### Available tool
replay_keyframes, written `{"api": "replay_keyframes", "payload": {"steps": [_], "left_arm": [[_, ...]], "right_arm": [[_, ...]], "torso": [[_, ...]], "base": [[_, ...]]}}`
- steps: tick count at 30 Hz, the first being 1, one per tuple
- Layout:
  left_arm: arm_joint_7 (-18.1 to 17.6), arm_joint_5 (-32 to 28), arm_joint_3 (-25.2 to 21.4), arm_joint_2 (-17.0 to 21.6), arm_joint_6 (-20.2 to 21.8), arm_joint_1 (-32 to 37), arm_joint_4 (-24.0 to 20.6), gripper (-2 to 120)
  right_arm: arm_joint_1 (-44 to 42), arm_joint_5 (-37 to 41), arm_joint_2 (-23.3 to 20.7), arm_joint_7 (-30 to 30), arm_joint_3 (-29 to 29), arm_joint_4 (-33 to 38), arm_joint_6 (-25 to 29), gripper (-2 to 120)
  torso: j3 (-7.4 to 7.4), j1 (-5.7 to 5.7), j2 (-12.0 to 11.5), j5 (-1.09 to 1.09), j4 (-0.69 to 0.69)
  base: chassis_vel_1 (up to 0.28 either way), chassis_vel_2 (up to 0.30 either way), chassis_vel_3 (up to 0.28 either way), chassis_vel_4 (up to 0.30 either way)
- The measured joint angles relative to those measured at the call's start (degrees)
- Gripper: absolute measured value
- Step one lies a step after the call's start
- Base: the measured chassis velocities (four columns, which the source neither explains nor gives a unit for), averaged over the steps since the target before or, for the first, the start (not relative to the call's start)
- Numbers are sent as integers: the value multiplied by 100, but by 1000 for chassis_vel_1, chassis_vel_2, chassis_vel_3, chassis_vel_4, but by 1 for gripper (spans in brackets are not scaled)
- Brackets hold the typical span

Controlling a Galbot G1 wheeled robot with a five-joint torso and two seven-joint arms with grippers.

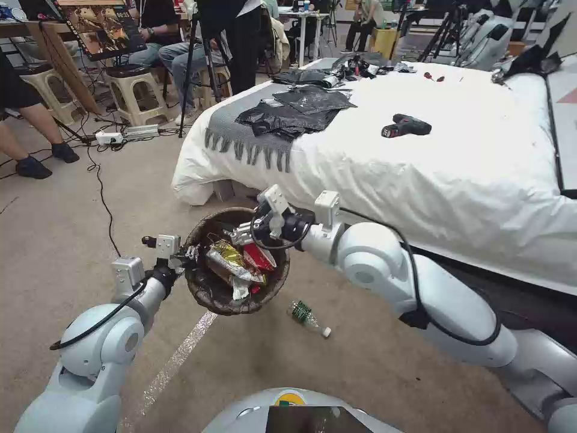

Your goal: Pick up the trash bin, then pick up the garbage from the floor and place it into the trash bin.

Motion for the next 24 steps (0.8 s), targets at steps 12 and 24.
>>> {"api": "replay_keyframes", "payload": {"steps": [12,24], "left_arm": [[5,-6,-73,-10,-8,-13,8,2],[66,104,-289,-134,-77,236,-95,2]], "right_arm": [[-864,67,-1429,-438,1348,199,315,100],[-2678,-642,-1832,-1130,1967,-59,556,100]], "torso": [[0,0,0,1,-1],[0,0,0,2,4]], "base": [[0,0,0,0],[0,0,0,0]]}}
